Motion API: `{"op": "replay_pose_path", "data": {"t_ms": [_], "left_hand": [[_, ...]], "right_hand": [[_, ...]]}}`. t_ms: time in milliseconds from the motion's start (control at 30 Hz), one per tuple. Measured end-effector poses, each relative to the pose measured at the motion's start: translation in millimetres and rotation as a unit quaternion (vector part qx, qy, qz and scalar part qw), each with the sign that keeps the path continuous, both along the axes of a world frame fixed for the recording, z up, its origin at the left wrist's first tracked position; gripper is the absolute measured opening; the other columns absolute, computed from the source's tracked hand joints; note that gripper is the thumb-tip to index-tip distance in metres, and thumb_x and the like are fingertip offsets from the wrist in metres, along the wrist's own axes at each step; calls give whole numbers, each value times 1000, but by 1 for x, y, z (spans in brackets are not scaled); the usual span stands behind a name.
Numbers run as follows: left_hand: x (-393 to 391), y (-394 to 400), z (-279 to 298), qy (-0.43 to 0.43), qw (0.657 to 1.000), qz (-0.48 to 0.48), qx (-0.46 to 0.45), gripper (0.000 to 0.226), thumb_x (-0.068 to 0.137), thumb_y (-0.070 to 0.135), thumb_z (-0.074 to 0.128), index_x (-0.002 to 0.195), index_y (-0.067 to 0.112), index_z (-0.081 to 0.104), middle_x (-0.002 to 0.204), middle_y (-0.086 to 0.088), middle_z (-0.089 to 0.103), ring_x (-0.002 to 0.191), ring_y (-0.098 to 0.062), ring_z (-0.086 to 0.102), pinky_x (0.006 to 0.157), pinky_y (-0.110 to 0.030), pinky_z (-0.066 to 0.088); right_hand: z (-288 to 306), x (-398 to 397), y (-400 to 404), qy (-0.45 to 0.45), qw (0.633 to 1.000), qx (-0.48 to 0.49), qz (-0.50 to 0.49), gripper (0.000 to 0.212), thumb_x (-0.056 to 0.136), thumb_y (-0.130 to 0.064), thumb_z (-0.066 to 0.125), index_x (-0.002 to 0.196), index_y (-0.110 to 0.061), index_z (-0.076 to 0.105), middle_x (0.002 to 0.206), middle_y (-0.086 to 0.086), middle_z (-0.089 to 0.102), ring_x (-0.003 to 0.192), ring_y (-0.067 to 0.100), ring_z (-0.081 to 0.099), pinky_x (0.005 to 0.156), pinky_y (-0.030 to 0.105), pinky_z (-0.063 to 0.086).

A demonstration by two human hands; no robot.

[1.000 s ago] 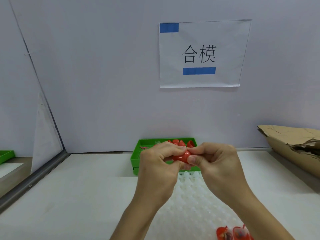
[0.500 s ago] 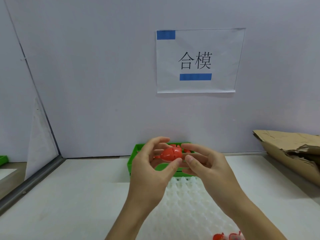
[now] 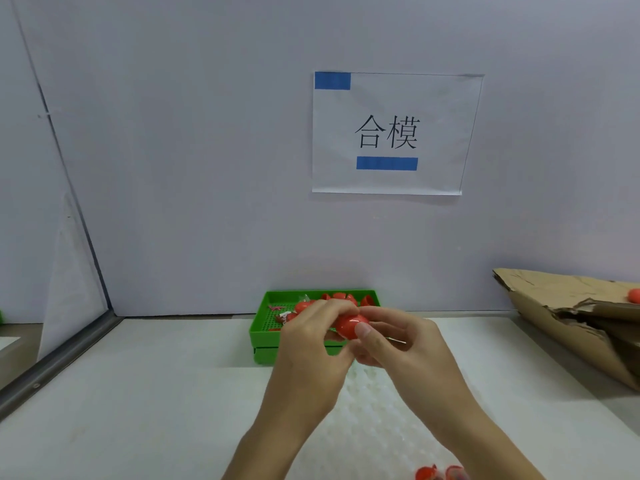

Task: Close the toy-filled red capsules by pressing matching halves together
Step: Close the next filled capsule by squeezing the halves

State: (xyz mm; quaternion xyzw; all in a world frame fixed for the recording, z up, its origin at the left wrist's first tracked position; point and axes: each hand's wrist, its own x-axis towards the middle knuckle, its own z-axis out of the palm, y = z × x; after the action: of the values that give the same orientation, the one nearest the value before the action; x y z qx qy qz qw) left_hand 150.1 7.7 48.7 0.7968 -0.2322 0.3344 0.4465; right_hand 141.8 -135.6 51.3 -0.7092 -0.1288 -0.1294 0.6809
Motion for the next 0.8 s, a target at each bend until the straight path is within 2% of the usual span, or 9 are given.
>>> {"op": "replay_pose_path", "data": {"t_ms": [100, 167, 267, 333, 467, 567, 633, 767, 800], "left_hand": [[2, -1, -5, 16, 1000, 3, 27, 28, 83, 21, 78, 107, 31, 67, 100, 20, 64, 98, -4, 63, 80, -21, 55], [5, 3, -9, 58, 998, 21, -12, 23, 86, 23, 76, 103, 34, 67, 95, 20, 65, 94, -2, 63, 78, -17, 54], [16, 16, -13, 170, 976, 26, -136, 10, 92, 20, 67, 93, 30, 67, 83, 11, 68, 73, -5, 66, 62, -17, 54], [22, 29, -17, 220, 961, 45, -163, 2, 95, 26, 64, 96, 24, 64, 79, 2, 69, 60, -7, 66, 56, -17, 52], [36, 37, -23, 234, 959, 91, -135, 19, 91, 36, 67, 88, 17, 63, 71, 2, 71, 52, -11, 63, 59, -39, 58], [63, 27, -16, 252, 960, 101, -61, 33, 92, 43, 65, 83, 11, 60, 71, -7, 70, 55, -18, 60, 65, -45, 56], [85, 19, -10, 287, 952, 105, -27, 39, 89, 43, 68, 84, 9, 50, 76, -14, 70, 55, -18, 58, 63, -40, 54], [124, 5, -8, 318, 937, 134, 60, 37, 90, 37, 70, 80, 16, 42, 73, -6, 67, 53, -14, 58, 57, -29, 47], [132, 2, -9, 328, 931, 141, 76, 35, 91, 38, 68, 80, 16, 42, 75, -4, 67, 53, -12, 59, 56, -27, 47]], "right_hand": [[-2, 0, 0, 24, 999, -28, 7, 19, 94, -20, 66, 111, -28, 70, 91, -7, 79, 87, 10, 75, 75, 25, 61], [-4, -1, -7, 45, 998, -53, -6, 22, 95, -27, 65, 116, -33, 64, 95, -8, 78, 86, 8, 75, 78, 27, 60], [-10, -5, -37, 49, 996, -64, -47, 23, 95, -25, 64, 114, -37, 64, 98, -9, 77, 82, 8, 75, 73, 25, 60], [-16, -7, -69, 61, 994, -54, -78, 22, 95, -22, 64, 113, -34, 66, 97, -8, 78, 82, 13, 76, 69, 27, 59], [-49, 2, -142, 101, 973, -32, -204, 20, 100, -16, 57, 113, -24, 69, 90, -3, 78, 78, 20, 76, 72, 38, 55], [-85, 13, -174, 125, 949, -25, -289, 22, 102, -9, 53, 114, -12, 70, 86, 4, 76, 77, 27, 74, 68, 43, 57], [-104, 18, -180, 134, 938, -34, -317, 23, 102, -7, 52, 109, -12, 73, 84, 4, 75, 75, 28, 73, 65, 46, 59], [-112, 24, -180, 119, 941, -62, -310, 28, 98, -5, 56, 91, -25, 74, 77, -3, 75, 63, 18, 71, 53, 29, 56], [-112, 25, -181, 119, 943, -61, -305, 28, 98, -5, 57, 89, -25, 74, 77, -2, 75, 64, 19, 70, 52, 29, 55]]}}
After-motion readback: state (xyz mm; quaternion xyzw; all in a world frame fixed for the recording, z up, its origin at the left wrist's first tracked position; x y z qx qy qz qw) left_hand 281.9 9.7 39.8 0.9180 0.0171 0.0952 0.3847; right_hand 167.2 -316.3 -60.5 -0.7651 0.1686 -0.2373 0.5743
